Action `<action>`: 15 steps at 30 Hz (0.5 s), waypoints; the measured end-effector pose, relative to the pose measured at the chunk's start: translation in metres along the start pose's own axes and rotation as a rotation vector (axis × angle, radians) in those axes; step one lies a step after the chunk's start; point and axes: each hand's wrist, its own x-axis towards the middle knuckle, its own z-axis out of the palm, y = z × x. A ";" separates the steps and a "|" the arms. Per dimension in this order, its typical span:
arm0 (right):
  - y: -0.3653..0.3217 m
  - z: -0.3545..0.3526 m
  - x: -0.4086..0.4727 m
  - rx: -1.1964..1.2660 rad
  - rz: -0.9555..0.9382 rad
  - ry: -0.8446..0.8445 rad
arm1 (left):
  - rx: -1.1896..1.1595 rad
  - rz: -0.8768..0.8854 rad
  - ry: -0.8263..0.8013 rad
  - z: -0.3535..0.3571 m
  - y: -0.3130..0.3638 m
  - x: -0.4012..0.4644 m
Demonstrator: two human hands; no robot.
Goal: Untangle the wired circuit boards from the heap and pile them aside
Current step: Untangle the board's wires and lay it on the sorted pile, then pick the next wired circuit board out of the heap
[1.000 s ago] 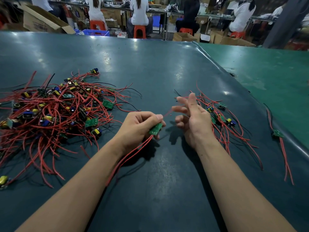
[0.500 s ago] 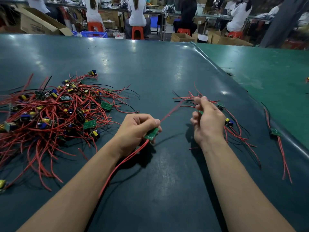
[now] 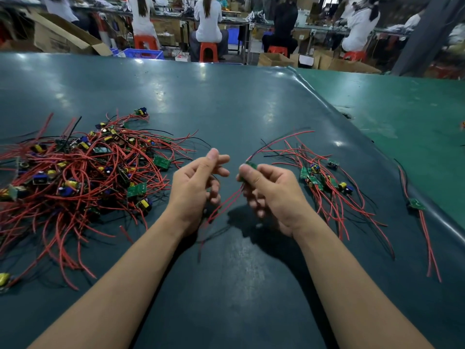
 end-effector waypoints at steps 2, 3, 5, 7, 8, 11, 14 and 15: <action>-0.004 -0.003 0.002 0.117 -0.085 0.137 | 0.047 0.096 0.129 -0.003 0.002 0.002; -0.007 -0.006 0.004 0.169 -0.143 0.223 | 0.086 0.154 0.207 -0.006 0.003 0.003; -0.014 -0.015 0.007 0.263 -0.250 0.407 | 0.158 0.258 0.344 -0.011 0.004 0.006; -0.018 -0.022 0.008 0.393 -0.278 0.535 | 0.184 0.313 0.415 -0.014 0.003 0.008; -0.018 -0.023 0.008 0.483 -0.253 0.576 | 0.188 0.320 0.420 -0.014 0.003 0.008; -0.014 -0.022 0.007 0.736 -0.063 0.643 | 0.223 0.331 0.372 -0.011 0.002 0.007; -0.010 -0.021 0.008 0.821 0.104 0.599 | 0.453 0.419 0.349 -0.010 0.000 0.003; -0.009 -0.020 0.009 0.810 0.131 0.566 | 0.583 0.450 0.350 -0.011 -0.001 0.001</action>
